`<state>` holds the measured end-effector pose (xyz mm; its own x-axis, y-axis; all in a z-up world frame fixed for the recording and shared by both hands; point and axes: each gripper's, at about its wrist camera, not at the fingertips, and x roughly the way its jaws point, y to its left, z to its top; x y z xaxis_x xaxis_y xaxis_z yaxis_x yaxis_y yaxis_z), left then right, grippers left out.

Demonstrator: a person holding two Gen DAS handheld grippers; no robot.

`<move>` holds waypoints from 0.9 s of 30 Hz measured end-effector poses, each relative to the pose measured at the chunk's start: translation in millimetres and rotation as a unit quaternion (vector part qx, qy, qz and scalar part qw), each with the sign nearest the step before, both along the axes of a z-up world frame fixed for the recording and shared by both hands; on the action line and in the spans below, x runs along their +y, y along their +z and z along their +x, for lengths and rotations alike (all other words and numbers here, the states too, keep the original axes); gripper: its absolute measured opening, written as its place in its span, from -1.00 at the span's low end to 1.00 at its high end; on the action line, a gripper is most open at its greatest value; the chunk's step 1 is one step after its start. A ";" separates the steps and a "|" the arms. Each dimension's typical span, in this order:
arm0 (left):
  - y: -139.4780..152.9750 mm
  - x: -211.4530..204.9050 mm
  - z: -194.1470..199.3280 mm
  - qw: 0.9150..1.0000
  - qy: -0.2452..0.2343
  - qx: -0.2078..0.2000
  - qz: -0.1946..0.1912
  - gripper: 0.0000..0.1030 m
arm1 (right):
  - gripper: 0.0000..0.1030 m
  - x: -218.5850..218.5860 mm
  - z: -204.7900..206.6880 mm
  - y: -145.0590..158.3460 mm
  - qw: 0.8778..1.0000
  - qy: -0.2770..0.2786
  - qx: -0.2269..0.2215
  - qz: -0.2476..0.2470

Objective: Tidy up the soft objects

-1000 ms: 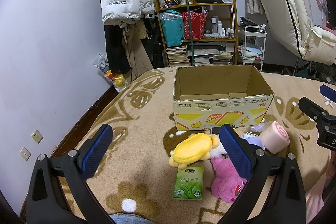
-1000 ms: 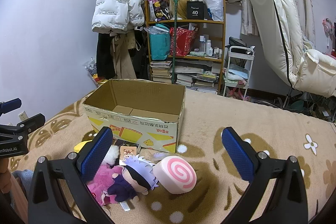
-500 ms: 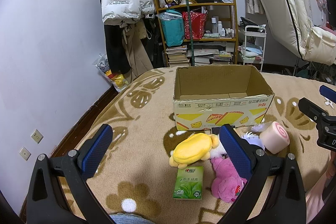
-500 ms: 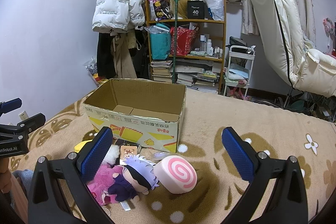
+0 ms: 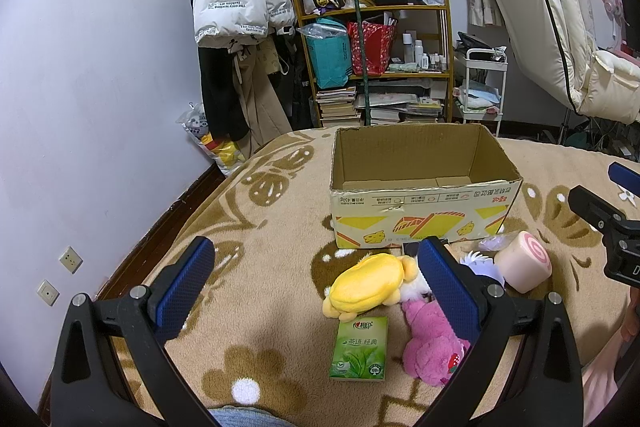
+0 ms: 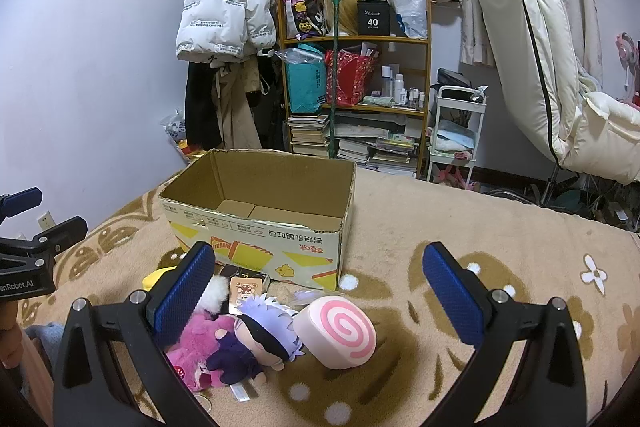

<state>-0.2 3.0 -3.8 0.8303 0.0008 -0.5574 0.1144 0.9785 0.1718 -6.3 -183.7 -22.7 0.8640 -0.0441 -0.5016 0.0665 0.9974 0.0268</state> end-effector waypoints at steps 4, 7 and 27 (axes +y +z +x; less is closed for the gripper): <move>-0.2 0.0 -0.1 1.000 0.000 0.000 0.000 0.95 | 1.00 -0.1 -0.1 0.0 1.000 0.001 0.000 0.000; -1.6 0.2 0.5 1.000 -0.001 0.002 0.001 0.95 | 1.00 -1.5 -0.4 1.4 1.000 0.000 0.001 0.001; -32.3 -3.9 27.3 0.995 0.000 0.097 0.019 0.95 | 1.00 6.4 6.3 -15.3 0.998 0.000 0.039 0.048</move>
<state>27.2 -0.9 -36.1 0.7076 0.0244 -0.7062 0.1490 0.9718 0.1829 0.0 -177.3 -38.0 0.8226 0.0074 -0.5685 0.0716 0.9906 0.1166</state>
